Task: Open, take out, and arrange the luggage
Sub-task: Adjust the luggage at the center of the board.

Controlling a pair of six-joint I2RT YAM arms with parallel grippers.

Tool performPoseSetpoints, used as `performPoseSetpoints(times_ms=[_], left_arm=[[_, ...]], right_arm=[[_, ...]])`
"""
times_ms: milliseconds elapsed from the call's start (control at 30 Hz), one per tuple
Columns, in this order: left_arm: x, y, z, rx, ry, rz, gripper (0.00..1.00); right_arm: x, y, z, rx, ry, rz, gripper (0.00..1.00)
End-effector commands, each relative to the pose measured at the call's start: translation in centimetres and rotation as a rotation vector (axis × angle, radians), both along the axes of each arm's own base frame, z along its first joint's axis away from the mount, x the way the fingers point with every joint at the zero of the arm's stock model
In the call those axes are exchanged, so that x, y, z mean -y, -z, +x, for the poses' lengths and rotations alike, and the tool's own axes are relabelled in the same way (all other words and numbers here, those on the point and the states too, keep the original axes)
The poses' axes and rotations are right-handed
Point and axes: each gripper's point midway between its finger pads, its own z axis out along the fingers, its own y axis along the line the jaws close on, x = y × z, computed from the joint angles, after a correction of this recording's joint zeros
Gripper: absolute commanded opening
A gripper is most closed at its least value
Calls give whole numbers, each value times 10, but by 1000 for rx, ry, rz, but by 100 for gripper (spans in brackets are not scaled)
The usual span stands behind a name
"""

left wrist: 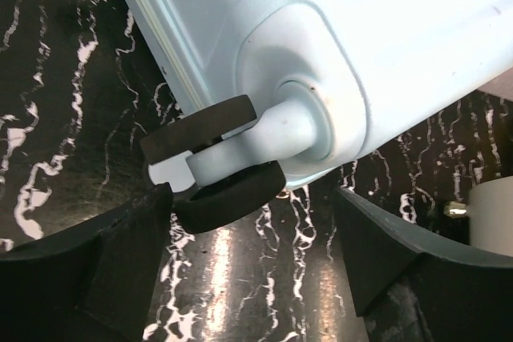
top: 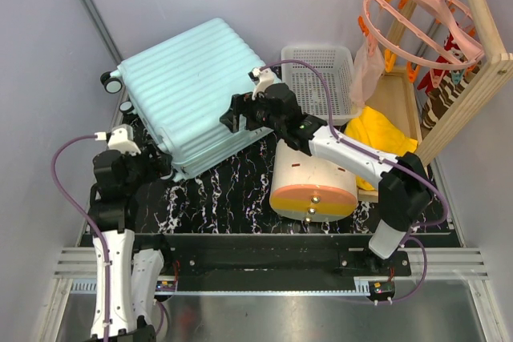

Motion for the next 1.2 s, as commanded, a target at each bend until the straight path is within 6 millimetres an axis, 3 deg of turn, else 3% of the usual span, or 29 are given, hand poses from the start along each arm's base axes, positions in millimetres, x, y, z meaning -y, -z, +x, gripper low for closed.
performPoseSetpoints(times_ms=[0,133,300,367,600,667,767,867,933,1167], left_arm=[[-9,-29,4,100,-6,89,77],[-18,-22,7,79,-47,109,58],[-18,-15,13,96,-42,114,58],[-17,-15,17,103,-34,113,65],[-8,-15,28,104,25,89,62],[-9,-13,30,94,29,91,50],[-8,-9,30,87,36,90,23],[-5,-8,28,87,47,86,8],[-3,-8,27,87,57,80,1],[8,-13,16,117,93,44,0]], right_arm=[[-4,1,8,-2,-7,39,93],[-5,6,10,-20,-19,51,93],[-5,10,14,-31,-18,56,93],[-7,13,14,-36,-25,56,93],[-9,18,18,-46,-26,58,93],[-9,22,19,-52,-22,52,93],[-2,28,26,-45,11,30,93],[7,37,33,-39,50,-17,93],[12,41,39,-35,72,-33,93],[28,54,48,-54,125,-67,94]])
